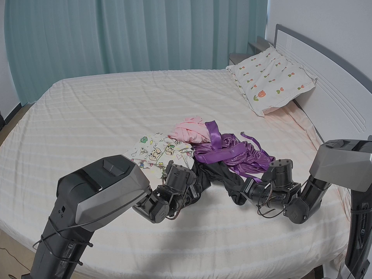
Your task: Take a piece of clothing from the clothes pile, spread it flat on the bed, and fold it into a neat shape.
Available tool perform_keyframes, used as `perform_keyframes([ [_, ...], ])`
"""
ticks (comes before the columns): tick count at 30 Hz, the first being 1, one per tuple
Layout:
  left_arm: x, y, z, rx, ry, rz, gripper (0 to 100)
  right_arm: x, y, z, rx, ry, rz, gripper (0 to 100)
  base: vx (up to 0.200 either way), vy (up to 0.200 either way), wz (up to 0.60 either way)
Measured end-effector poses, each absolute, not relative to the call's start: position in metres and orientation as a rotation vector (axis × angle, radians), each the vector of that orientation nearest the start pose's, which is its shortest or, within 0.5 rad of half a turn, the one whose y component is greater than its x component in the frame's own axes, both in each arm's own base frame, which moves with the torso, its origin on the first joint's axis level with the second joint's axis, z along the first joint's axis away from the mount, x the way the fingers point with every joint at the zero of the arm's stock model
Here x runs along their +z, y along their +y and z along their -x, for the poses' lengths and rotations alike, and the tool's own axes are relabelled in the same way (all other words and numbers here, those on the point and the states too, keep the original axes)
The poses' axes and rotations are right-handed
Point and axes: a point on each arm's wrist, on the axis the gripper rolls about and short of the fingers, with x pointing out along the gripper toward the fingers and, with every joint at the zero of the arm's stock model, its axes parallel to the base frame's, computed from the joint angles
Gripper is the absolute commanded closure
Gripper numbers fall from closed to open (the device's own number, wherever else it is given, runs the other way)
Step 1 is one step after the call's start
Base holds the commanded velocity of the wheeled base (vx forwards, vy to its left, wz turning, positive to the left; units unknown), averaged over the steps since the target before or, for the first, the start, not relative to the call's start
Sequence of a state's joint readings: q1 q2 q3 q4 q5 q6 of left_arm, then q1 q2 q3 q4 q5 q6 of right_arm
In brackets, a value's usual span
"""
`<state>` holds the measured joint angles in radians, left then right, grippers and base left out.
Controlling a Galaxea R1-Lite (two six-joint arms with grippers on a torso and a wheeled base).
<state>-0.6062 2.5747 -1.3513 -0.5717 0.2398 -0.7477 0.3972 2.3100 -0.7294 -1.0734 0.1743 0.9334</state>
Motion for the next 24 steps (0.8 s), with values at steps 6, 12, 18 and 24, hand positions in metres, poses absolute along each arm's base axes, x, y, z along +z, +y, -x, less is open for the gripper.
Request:
perform_keyframes([
  [6, -0.044, -0.269, -0.392, -0.117, 0.669, 0.457, 100, -0.003, 0.145, -0.336, 0.279, 0.729, -0.829, 100, 0.0, 0.0, 0.0],
  [12, -0.05, -0.274, -0.39, -0.113, 0.697, 0.441, 100, -0.004, 0.145, -0.336, 0.278, 0.731, -0.829, 100, 0.0, 0.0, 0.0],
  [18, -0.056, -0.271, -0.385, -0.074, 0.709, 0.449, 100, -0.005, 0.145, -0.335, 0.278, 0.734, -0.829, 100, 0.0, 0.0, 0.0],
  [24, -0.048, -0.259, -0.374, -0.047, 0.711, 0.508, 100, -0.001, 0.148, -0.33, 0.308, 0.714, -0.829, 100, 0.0, 0.0, 0.0],
])
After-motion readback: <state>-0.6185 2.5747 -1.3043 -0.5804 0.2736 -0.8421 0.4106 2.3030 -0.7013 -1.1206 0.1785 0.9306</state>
